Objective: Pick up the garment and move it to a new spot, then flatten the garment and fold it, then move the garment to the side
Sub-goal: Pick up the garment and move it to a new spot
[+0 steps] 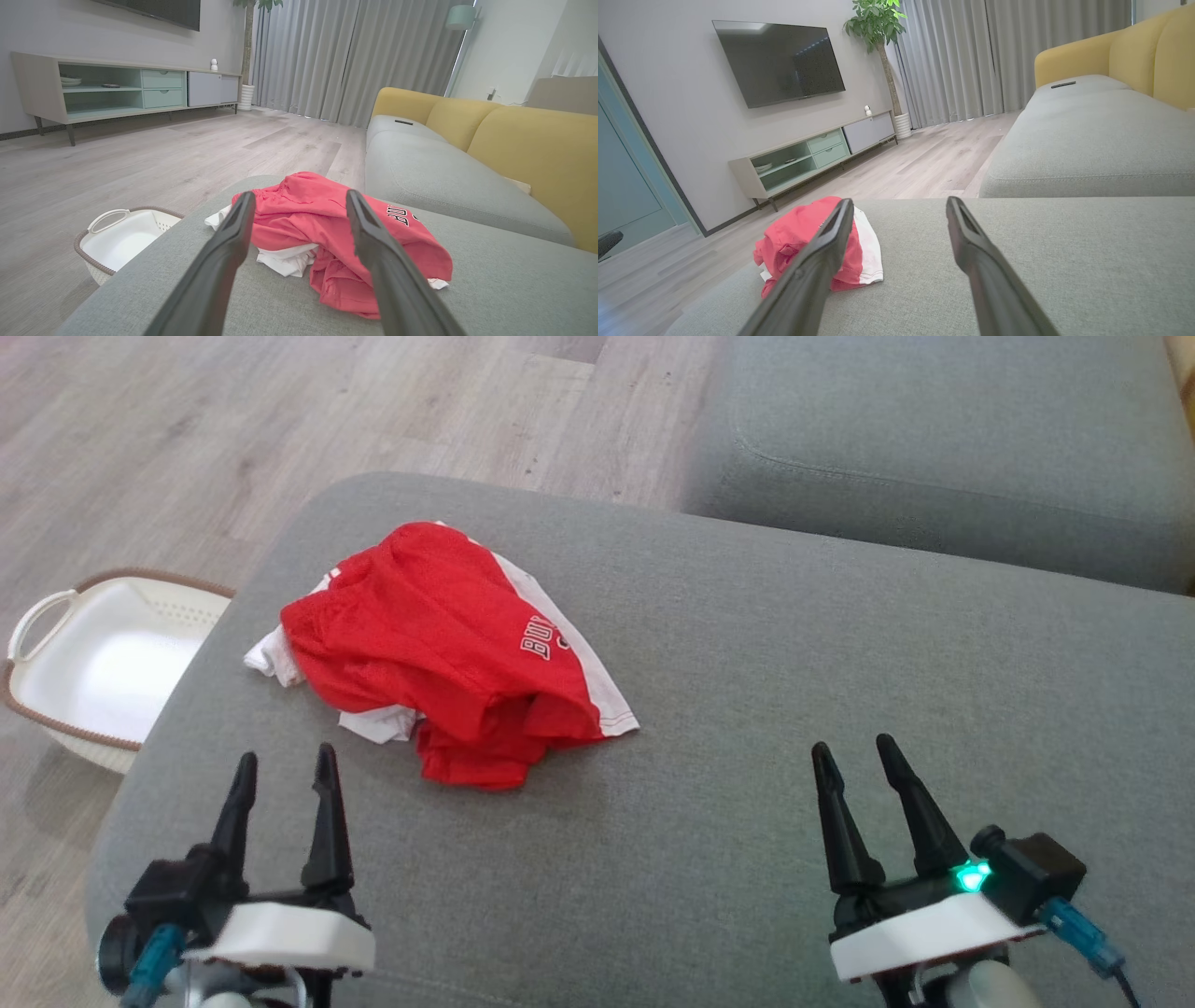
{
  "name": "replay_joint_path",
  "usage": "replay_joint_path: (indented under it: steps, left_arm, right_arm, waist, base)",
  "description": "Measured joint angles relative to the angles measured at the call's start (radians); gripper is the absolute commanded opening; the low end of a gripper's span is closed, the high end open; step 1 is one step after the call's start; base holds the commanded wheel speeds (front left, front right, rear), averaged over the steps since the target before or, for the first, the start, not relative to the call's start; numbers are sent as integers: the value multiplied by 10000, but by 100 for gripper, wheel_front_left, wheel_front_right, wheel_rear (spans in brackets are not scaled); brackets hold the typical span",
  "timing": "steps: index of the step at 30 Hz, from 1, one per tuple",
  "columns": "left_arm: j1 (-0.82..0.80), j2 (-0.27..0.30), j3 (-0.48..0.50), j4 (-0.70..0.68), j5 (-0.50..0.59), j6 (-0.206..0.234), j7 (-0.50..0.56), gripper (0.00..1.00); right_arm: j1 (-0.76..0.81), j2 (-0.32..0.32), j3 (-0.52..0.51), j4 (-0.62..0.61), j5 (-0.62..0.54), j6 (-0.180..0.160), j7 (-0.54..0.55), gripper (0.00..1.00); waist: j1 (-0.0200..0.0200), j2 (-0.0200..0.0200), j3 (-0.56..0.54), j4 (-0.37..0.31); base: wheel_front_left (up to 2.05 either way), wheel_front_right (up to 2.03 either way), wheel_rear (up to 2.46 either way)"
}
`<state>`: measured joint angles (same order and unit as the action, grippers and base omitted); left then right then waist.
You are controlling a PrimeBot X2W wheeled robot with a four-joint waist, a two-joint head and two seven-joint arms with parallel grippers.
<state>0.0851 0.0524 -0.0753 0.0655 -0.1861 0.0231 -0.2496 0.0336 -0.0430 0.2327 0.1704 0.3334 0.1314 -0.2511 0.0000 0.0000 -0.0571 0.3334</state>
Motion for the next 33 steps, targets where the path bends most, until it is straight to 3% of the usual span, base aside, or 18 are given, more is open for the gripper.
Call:
replay_joint_path:
  steps: [8,15,21,28,33]
  left_arm:
    - [-46,-2,249,86,184,-196,0,100]
    - [-1289,115,113,915,650,-970,0,100]
    - [-3567,867,-1014,2483,863,-1467,247,100]
    - [-6076,2004,-2717,4073,-4,-1551,2167,100]
    - [-6783,2642,-3436,4840,-606,-1551,3392,100]
  right_arm:
    - [-3,0,-107,29,-2,0,0,100]
    - [-186,-2,-525,-88,-270,0,0,100]
    - [-872,-10,-851,-148,-374,0,0,100]
    - [-1297,-15,-765,-211,-370,0,-2,100]
    - [-1349,-17,-734,-244,-351,0,-2,100]
  waist:
    - [0,0,210,-357]
    - [0,0,1041,-821]
    - [1,0,1956,-1327]
    - [1,0,2843,-2061]
    - [2,0,3201,-2366]
  base:
    - [0,0,0]
    - [0,0,0]
    - [0,0,0]
    - [0,0,0]
    - [0,0,0]
